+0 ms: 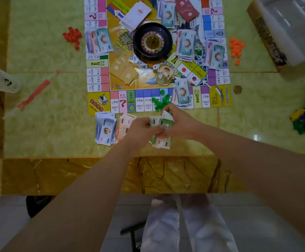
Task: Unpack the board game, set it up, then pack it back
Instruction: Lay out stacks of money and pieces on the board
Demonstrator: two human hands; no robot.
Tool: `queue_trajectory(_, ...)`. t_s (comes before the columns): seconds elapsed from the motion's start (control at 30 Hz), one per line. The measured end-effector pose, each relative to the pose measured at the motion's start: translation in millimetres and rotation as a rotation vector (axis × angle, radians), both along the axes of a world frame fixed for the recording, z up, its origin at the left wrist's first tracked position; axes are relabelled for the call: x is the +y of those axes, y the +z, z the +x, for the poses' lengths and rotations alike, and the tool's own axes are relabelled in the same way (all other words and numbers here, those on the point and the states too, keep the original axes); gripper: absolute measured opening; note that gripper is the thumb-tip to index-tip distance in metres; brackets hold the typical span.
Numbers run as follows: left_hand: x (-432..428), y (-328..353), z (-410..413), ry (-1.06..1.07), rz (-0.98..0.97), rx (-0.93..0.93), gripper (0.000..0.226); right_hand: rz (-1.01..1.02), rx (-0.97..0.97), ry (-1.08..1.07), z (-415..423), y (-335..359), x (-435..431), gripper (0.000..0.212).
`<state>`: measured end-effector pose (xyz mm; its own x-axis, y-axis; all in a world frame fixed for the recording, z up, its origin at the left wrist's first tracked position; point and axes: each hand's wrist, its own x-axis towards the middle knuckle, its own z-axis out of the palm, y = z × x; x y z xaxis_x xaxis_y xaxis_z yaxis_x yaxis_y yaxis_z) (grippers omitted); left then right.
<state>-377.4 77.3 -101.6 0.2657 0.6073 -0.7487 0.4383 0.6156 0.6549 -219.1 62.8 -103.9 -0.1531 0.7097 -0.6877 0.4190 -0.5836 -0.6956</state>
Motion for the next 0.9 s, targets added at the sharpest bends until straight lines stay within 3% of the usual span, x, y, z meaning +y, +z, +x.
queue_trajectory(0.17,7.8,10.6,21.1,0.190,0.036,-0.018,0.017,-0.093,0.179,-0.329,29.5,7.5,-2.0,0.077)
queue_trajectory(0.3,9.0,15.3,42.7,0.329,0.007,-0.067,0.032,-0.191,0.300,-0.392,47.3,7.6,-6.3,0.036)
queue_trajectory(0.4,12.3,17.7,59.3,0.416,-0.111,-0.100,0.049,-0.170,0.298,-0.414,61.3,6.0,-5.5,0.027)
queue_trajectory(0.53,15.8,23.4,75.2,0.418,-0.403,-0.304,0.037,-0.233,0.367,-0.358,75.5,9.9,1.8,0.011)
queue_trajectory(0.6,15.5,23.7,84.8,0.416,-0.456,-0.328,0.033,-0.240,0.381,-0.339,82.2,11.3,5.4,0.003)
queue_trajectory(0.7,17.7,18.4,97.4,0.449,-0.408,-0.314,0.030,-0.199,0.331,-0.373,89.0,10.9,12.0,0.006)
queue_trajectory(0.8,23.2,15.3,109.3,0.537,-0.389,-0.321,0.032,-0.198,0.290,-0.495,93.7,8.8,20.3,0.024)
queue_trajectory(0.9,29.6,14.3,114.1,0.576,-0.408,-0.338,0.032,-0.191,0.258,-0.497,96.1,8.6,27.9,0.022)
